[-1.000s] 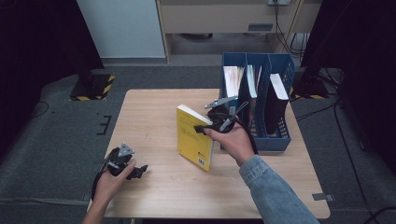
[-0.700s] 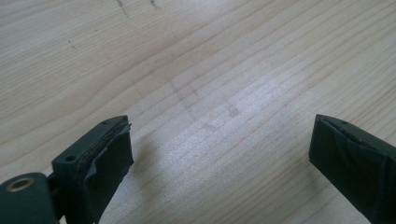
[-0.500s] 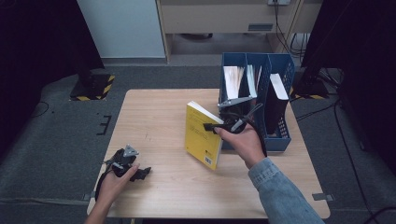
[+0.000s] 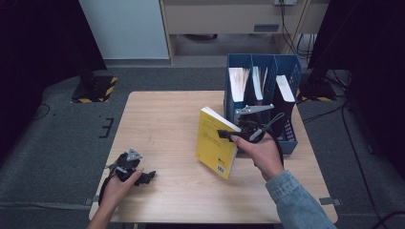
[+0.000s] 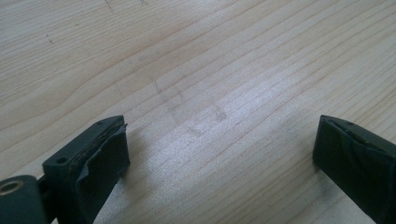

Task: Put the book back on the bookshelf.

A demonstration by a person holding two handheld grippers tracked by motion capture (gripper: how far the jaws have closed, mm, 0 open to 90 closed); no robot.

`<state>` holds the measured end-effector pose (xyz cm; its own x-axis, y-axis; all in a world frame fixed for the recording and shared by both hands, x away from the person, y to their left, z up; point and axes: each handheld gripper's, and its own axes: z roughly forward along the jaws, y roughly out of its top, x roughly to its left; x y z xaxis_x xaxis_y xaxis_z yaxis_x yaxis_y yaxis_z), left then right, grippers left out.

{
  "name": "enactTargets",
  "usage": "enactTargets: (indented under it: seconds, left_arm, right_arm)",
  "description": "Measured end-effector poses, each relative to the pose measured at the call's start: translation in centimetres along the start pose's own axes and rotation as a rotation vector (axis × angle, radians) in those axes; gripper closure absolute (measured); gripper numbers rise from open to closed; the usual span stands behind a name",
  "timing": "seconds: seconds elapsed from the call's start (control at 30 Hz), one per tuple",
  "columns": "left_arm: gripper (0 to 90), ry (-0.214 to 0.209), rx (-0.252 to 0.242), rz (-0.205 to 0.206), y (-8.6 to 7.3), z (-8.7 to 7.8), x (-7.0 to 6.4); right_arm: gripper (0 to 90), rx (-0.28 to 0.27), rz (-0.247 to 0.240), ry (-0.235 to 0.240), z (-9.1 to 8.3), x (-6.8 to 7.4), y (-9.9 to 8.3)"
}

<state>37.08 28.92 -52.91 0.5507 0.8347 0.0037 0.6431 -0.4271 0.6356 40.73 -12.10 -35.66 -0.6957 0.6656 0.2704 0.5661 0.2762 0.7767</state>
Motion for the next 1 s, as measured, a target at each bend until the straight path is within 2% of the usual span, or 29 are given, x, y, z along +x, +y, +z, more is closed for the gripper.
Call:
enactTargets:
  seconds: [0.47, 0.6, 1.0]
  left_arm:
    - [0.0, 0.003, -0.023, 0.0, -0.3, 0.1, -0.2]
    - [0.0, 0.001, -0.028, -0.001, -0.3, 0.1, -0.3]
    - [0.0, -0.002, -0.037, -0.002, -0.4, 0.2, -0.3]
  right_arm:
    - [74.3, -0.042, 0.033, -0.003, -2.5, -0.2, -2.1]
    - [74.3, -0.063, 0.045, -0.006, -3.8, -0.5, -2.9]
    - [74.3, -0.085, 0.096, -0.039, -6.7, -1.9, -4.8]
